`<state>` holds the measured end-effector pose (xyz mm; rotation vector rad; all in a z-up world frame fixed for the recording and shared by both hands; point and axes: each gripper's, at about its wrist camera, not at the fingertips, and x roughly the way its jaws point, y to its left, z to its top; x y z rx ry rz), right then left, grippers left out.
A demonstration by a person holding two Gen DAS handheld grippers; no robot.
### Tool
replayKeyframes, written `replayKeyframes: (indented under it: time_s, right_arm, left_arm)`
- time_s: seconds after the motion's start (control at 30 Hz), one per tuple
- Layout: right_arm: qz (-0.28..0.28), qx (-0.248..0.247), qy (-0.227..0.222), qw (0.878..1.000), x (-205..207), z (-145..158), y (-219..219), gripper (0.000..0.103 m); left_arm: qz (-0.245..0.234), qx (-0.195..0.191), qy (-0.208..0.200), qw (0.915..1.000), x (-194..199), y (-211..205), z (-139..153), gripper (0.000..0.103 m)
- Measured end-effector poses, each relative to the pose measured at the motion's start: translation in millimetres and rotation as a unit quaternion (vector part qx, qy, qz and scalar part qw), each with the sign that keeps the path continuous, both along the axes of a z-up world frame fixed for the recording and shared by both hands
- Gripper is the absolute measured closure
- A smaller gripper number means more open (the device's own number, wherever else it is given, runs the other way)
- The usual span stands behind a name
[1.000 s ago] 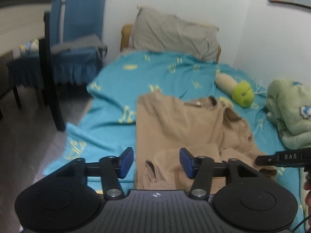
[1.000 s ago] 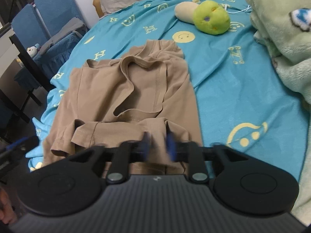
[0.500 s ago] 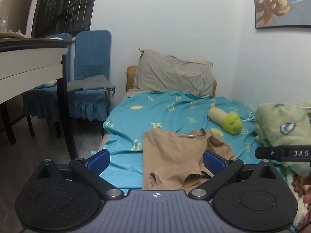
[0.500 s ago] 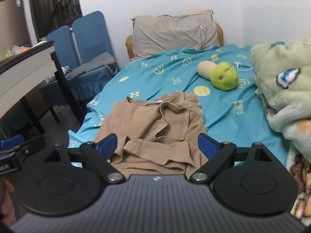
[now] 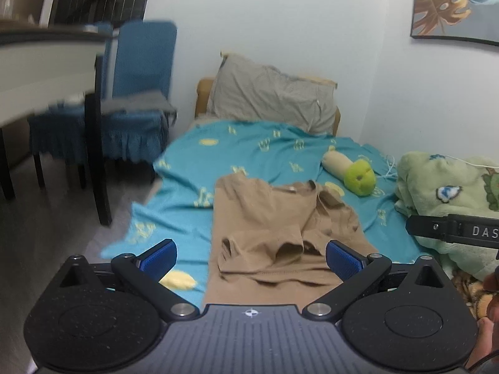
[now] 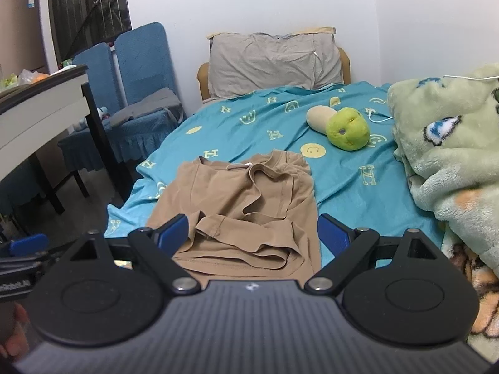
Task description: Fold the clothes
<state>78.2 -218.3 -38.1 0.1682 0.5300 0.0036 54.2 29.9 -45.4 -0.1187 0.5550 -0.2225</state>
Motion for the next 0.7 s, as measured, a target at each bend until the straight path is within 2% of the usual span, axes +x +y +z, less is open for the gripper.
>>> replayKeyframes:
  time_s: [0.17,0.27,0.33,0.47,0.57,0.6,0.67,0.7]
  right_arm:
    - [0.003,-0.003,0.006,1.000,3,-2,4,0.012]
    - [0.004,-0.010,0.011,1.000,4,-3,7,0.012]
    - [0.006,-0.012,0.015,1.000,5,-4,8,0.012]
    - [0.005,-0.010,0.019,1.000,6,-5,9,0.012]
    - [0.006,-0.008,0.022,1.000,6,-6,9,0.012]
    - [0.007,-0.008,0.024,1.000,6,-6,9,0.012]
    - [0.007,-0.007,0.027,1.000,6,-7,9,0.012]
    - [0.006,-0.006,0.029,1.000,7,-7,9,0.012]
  left_arm:
    - [0.014,-0.037,0.076,0.9963,22,6,-22,0.000]
    - [0.028,-0.066,0.125,0.9895,31,14,-37,0.001]
    - [0.036,-0.098,0.163,0.9812,36,21,-47,0.001]
    - [0.044,-0.188,0.231,0.9536,43,33,-71,0.003]
    - [0.053,-0.249,0.281,0.9254,48,40,-92,0.005]
    - [0.055,-0.276,0.297,0.9125,49,42,-100,0.005]
    - [0.060,-0.321,0.312,0.8922,51,49,-114,0.005]
    - [0.065,-0.336,0.309,0.8874,52,52,-116,0.005]
